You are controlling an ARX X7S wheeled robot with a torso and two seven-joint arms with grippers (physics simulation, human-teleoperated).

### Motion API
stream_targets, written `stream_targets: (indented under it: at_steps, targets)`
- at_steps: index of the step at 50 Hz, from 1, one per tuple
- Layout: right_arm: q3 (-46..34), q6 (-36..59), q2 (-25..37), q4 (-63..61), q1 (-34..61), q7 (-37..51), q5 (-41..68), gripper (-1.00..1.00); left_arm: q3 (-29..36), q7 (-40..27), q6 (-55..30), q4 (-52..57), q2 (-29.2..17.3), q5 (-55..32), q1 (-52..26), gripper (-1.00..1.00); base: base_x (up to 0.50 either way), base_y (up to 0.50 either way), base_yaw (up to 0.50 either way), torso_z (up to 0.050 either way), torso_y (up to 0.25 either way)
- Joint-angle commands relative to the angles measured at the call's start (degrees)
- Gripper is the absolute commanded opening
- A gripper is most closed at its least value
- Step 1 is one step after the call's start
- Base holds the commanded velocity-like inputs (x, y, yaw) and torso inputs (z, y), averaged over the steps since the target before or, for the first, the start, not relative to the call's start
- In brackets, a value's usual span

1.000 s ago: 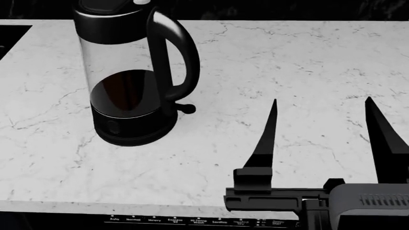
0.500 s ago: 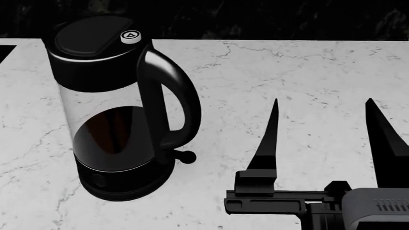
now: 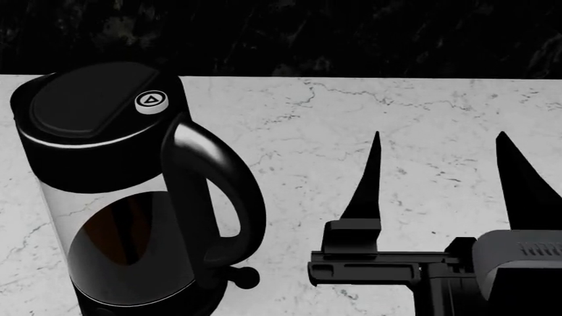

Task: Press the button to open the lid of the electric kettle.

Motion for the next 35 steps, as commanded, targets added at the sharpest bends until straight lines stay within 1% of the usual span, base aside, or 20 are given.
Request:
stream_targets:
  at_steps: [1,2,4,7,9,10,11,13,16,17,18,19,21,23,25,26,29,30,32,35]
  targets:
    - [6.08,16.8,3.73,2.96,15.14,17.35,28.14,1.0,-1.15,-0.35,-0.39,0.24,-0.42,-0.98,-0.04,1.0,0.0,0.0,0.0,0.0,0.0]
    - [5.85,19.51,5.4,4.73,20.26,22.57,35.23,1.0,-1.39,-0.39,-0.59,0.37,-0.48,-1.23,-0.07,1.0,0.0,0.0,0.0,0.0,0.0]
    - [6.09,19.3,7.72,7.8,27.06,28.97,45.83,1.0,-1.54,-0.4,-0.64,0.48,-0.48,-1.48,0.01,1.0,0.0,0.0,0.0,0.0,0.0]
    - [1.08,19.06,11.78,13.32,37.33,39.21,57.07,1.0,-2.71,-0.41,-2.47,0.81,-0.39,-3.82,-0.31,1.0,0.0,0.0,0.0,0.0,0.0]
    - [-1.78,18.64,13.26,15.8,41.97,42.57,61.43,1.0,-3.1,-0.47,-2.78,0.9,-0.28,-4.47,-0.29,1.0,0.0,0.0,0.0,0.0,0.0]
    - [-3.96,18.3,14.32,17.48,45.34,44.84,64.46,1.0,-1.86,-1.45,-1.83,0.68,-0.53,-1.8,-0.15,1.0,0.0,0.0,0.0,0.0,0.0]
    - [-6.75,17.53,15.26,20.03,49.71,46.86,68.71,1.0,-1.59,-0.84,-0.12,0.75,-0.32,-1.52,0.39,1.0,0.0,0.0,0.0,0.0,0.0]
    - [-13.27,17.26,16.35,25.32,59.14,50.75,74.89,1.0,-3.39,-0.97,-1.14,1.11,0.13,-4.02,-0.2,1.0,0.0,0.0,0.0,0.0,0.0]
    - [-21.65,18.45,14.82,35.14,70.71,51.45,81.37,1.0,-3.29,-1.31,-1.54,0.72,0.06,-3.99,-0.37,1.0,0.0,0.0,0.0,0.0,0.0]
    - [-25.29,19.99,13.21,39.31,74.8,50.01,84.55,1.0,-3.12,-1.26,-1.46,0.82,0.02,-3.95,-0.27,1.0,0.0,0.0,0.0,0.0,0.0]
    - [-25.43,19.93,13.24,39.39,74.97,49.98,84.58,1.0,-3.11,-1.28,-1.44,0.81,0.0,-3.97,-0.26,1.0,0.0,0.0,0.0,0.0,0.0]
    - [-31.56,23.22,11.05,47.38,83.24,50.46,85.67,1.0,-2.91,-1.2,-0.89,0.85,0.13,-3.8,-0.19,1.0,0.0,0.0,0.0,0.0,0.0]
    - [-35.44,27.49,7.35,56.52,90.78,46.72,86.63,1.0,-2.31,-1.09,-0.38,0.61,0.14,-3.34,-0.04,1.0,0.0,0.0,0.0,0.0,0.0]
    - [-37.83,31.11,4.7,62.87,95.54,44.18,84.44,1.0,-2.45,-0.97,-0.26,0.56,0.03,-3.53,0.0,1.0,0.0,0.0,0.0,0.0,0.0]
    - [-37.96,33.76,1.7,70.4,98.5,38.95,81.41,1.0,-2.54,-0.91,-0.21,0.37,-0.15,-3.55,0.08,1.0,0.0,0.0,0.0,0.0,0.0]
    - [-39.88,36.61,-0.16,73.51,101.68,31.45,76.78,1.0,-2.64,-0.72,0.02,0.27,-0.27,-3.59,0.21,1.0,0.0,0.0,0.0,0.0,0.0]
    - [-47.21,36.61,-1.46,77.94,108.27,15.39,67.98,1.0,-2.64,-0.7,0.21,0.09,-0.34,-3.65,0.18,1.0,0.0,0.0,0.0,0.0,0.0]
    - [-49.02,36.49,-2.35,79.81,110.32,10.47,65.09,-1.0,-2.57,-0.69,0.21,0.05,-0.32,-3.71,0.18,1.0,0.0,0.0,0.0,0.0,0.0]
    - [-51.44,36.76,-4.72,82.57,112.89,3.02,60.48,-1.0,-2.13,-0.59,0.43,0.1,-0.39,-3.48,0.39,1.0,0.0,0.0,0.0,0.0,0.0]
    - [-55.34,36.78,-6.38,85.4,112.91,0.65,60.87,-1.0,-2.04,-0.49,0.46,0.07,-0.63,-3.43,0.65,1.0,0.0,0.0,0.0,0.0,0.0]
